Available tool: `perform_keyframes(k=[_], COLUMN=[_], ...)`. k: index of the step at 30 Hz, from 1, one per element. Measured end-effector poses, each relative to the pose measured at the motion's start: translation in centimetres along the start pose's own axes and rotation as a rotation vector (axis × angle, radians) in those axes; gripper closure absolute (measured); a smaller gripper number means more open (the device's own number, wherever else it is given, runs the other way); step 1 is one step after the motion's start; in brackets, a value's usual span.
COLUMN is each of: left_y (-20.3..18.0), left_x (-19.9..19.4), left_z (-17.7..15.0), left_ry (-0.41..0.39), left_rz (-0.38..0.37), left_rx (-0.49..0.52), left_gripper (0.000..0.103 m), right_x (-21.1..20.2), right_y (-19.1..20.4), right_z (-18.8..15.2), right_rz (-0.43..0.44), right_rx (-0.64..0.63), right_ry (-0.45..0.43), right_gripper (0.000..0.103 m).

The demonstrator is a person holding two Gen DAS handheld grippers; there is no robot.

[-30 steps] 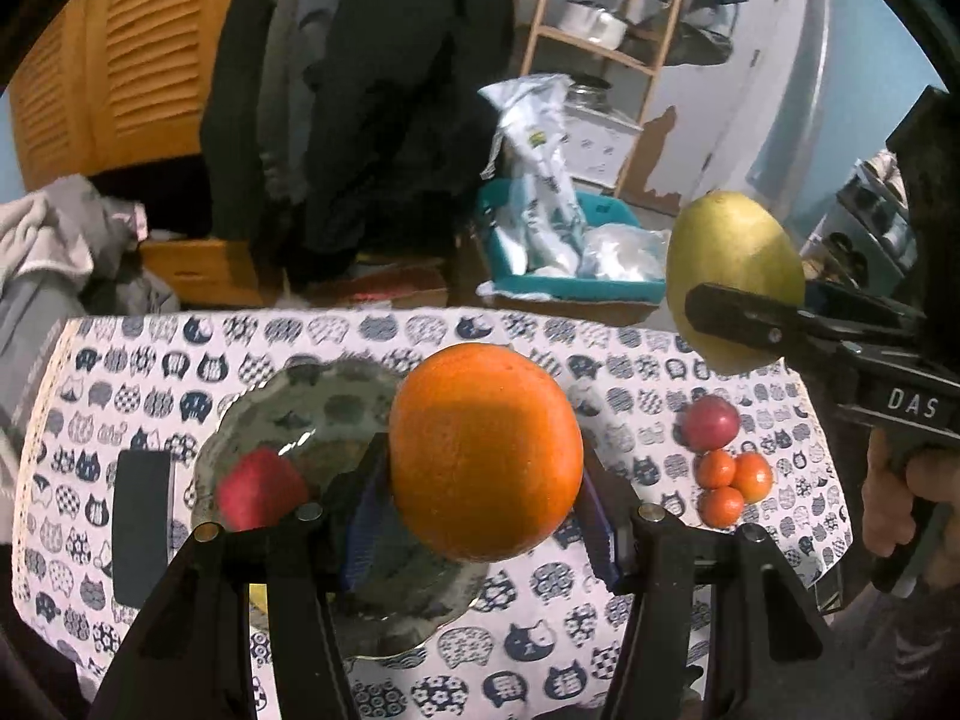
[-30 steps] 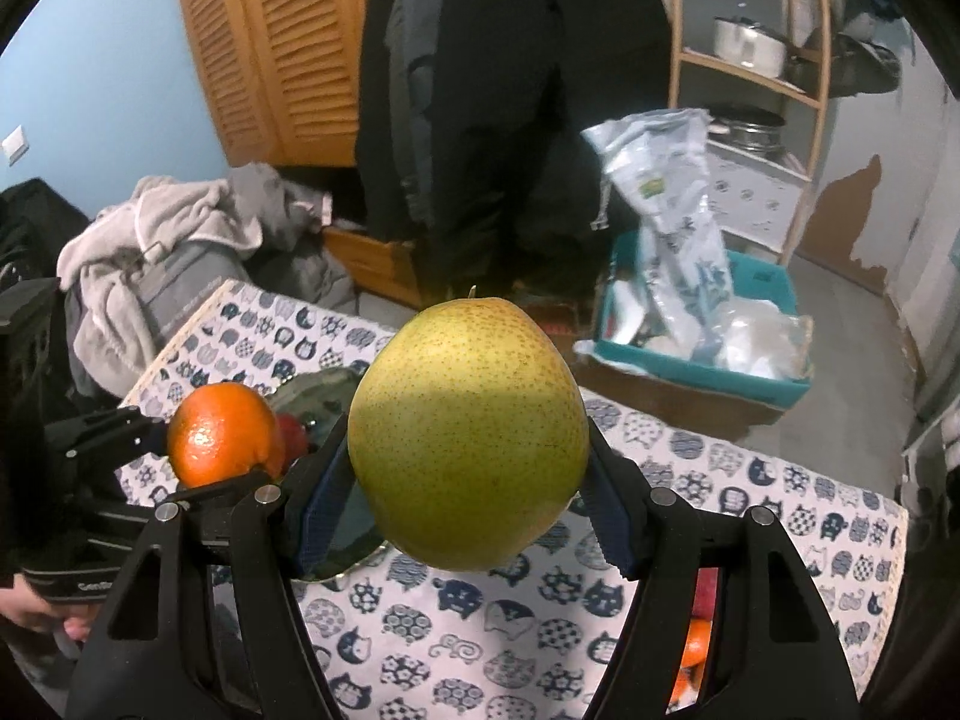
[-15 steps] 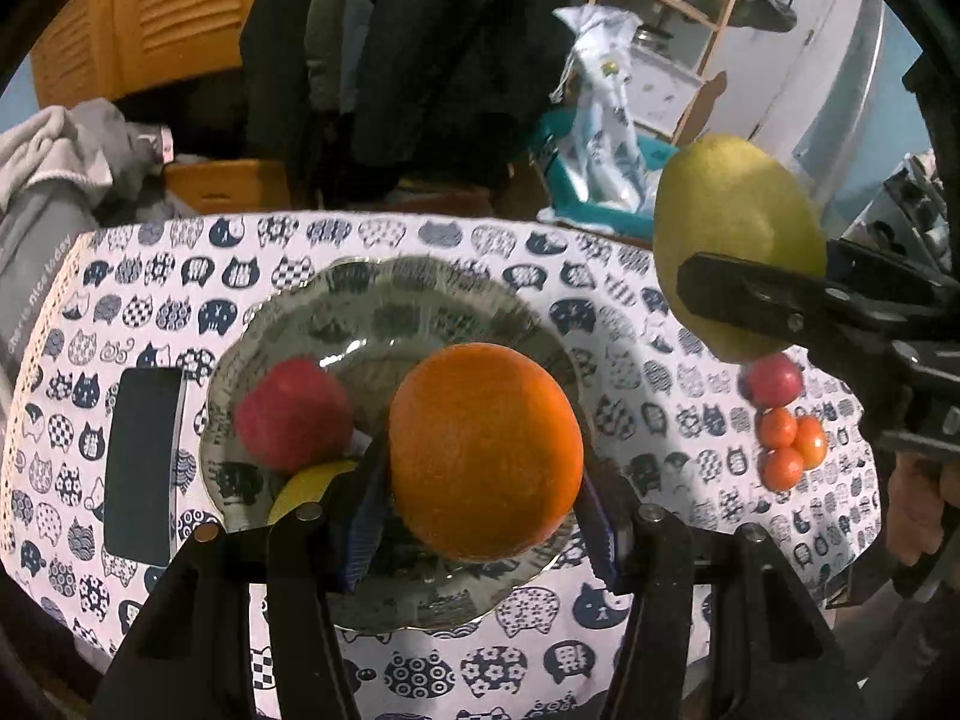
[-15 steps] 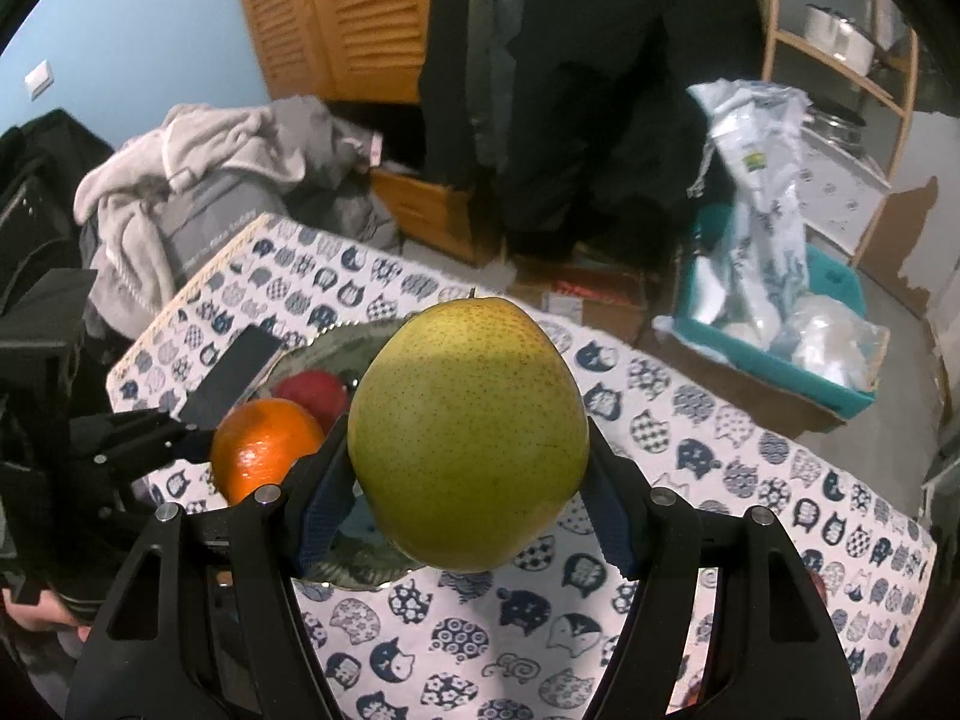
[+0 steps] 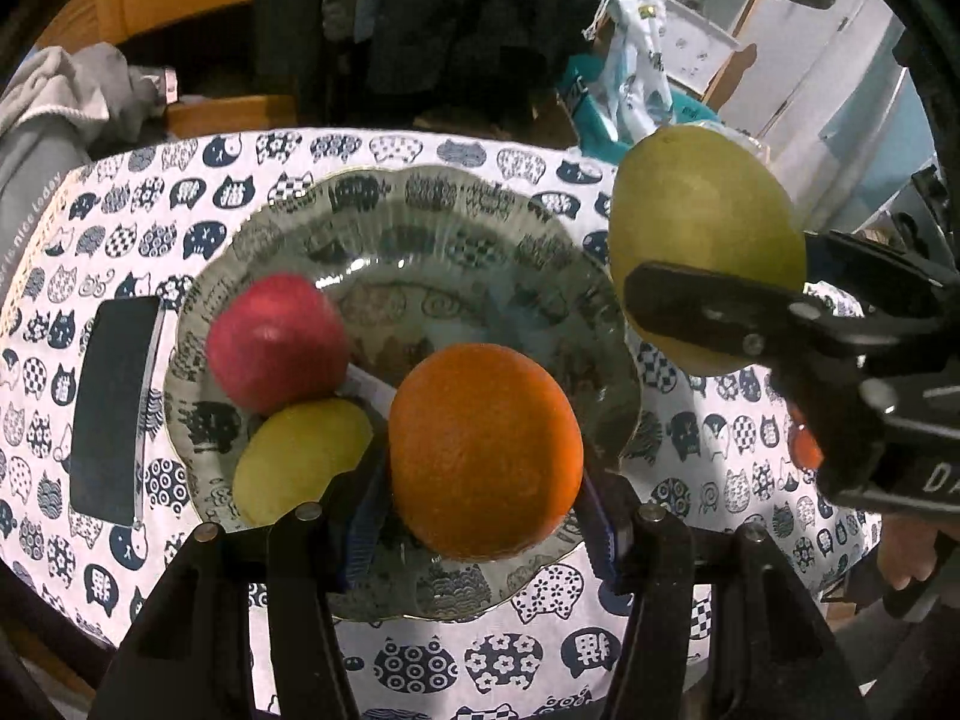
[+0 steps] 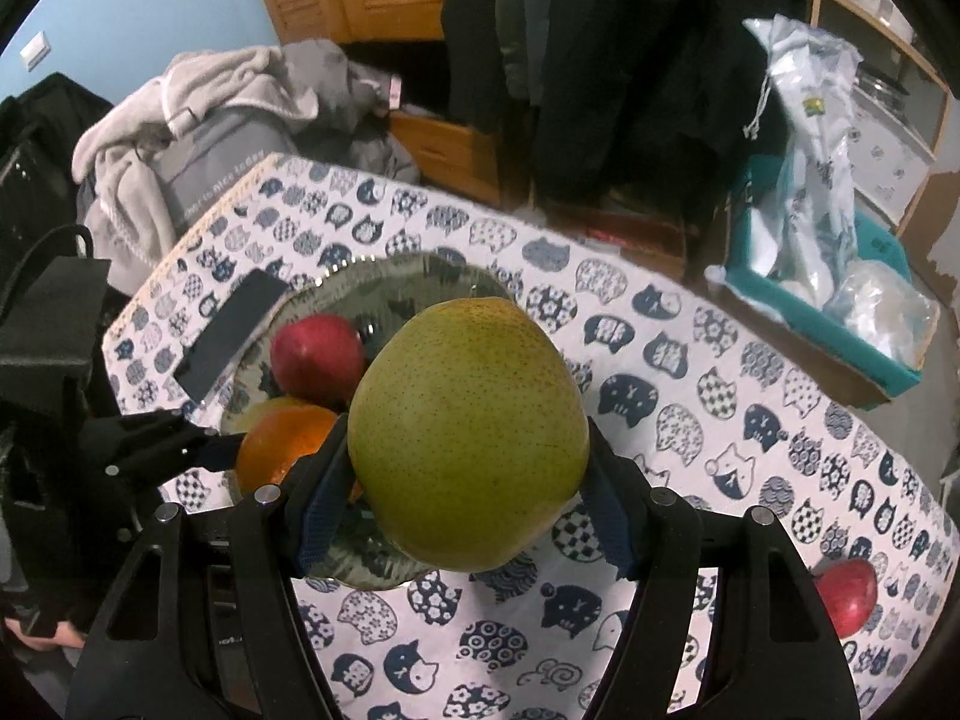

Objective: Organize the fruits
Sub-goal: 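Lower the orange and green pear into the glass bowl and open both tools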

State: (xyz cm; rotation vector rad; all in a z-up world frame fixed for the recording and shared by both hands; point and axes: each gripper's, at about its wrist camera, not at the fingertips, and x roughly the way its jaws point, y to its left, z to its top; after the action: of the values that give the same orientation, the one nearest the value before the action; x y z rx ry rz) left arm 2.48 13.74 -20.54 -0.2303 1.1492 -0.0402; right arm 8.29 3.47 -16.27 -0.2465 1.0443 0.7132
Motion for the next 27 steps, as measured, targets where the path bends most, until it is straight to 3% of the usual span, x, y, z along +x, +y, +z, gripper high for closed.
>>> perform_keyframes(k=[22, 27], left_y=[1.2, 0.8], left_x=[3.5, 3.3], left_z=[-1.6, -1.6], left_ry=[0.117, 0.113], left_rz=[0.025, 0.032], left_rx=[-0.056, -0.036], left_gripper=[0.045, 0.033], right_x=[5.4, 5.7], right_y=[0.8, 1.1], right_z=[-1.8, -2.1], right_rz=[0.044, 0.032], right_rx=[-0.032, -0.042], right_ry=[0.126, 0.124], right_gripper=[0.032, 0.032])
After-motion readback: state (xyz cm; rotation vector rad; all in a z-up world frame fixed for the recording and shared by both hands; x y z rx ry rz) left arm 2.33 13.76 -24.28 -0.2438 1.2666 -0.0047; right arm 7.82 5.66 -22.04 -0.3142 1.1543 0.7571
